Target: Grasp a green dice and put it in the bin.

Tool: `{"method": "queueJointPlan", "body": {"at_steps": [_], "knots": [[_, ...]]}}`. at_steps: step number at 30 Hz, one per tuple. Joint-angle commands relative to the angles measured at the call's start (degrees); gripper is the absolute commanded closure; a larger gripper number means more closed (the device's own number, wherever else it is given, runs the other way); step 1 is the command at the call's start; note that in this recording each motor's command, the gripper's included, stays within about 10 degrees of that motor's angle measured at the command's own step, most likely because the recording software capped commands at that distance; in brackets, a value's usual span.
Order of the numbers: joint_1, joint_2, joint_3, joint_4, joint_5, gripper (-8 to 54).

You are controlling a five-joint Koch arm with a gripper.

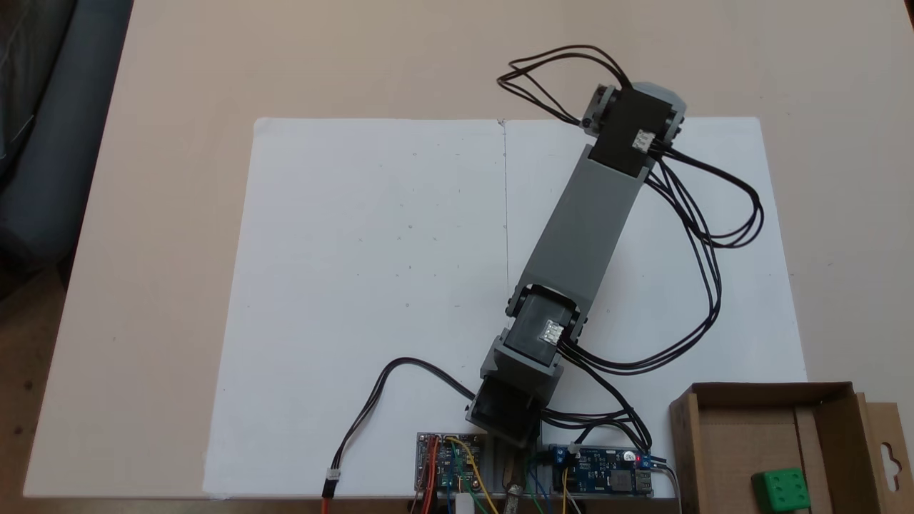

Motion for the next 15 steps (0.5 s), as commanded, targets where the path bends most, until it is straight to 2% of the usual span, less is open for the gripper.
{"method": "queueJointPlan", "body": {"at_steps": [1,9,13,15], "knots": [[-2.6,0.4,-0.7,-2.7,3.3,2.1],[-12.5,1.6,4.5,-12.0,3.1,2.2],[-15.3,4.8,15.4,-22.0,3.0,2.1],[-18.3,8.6,25.8,-28.7,2.6,2.0]]}}
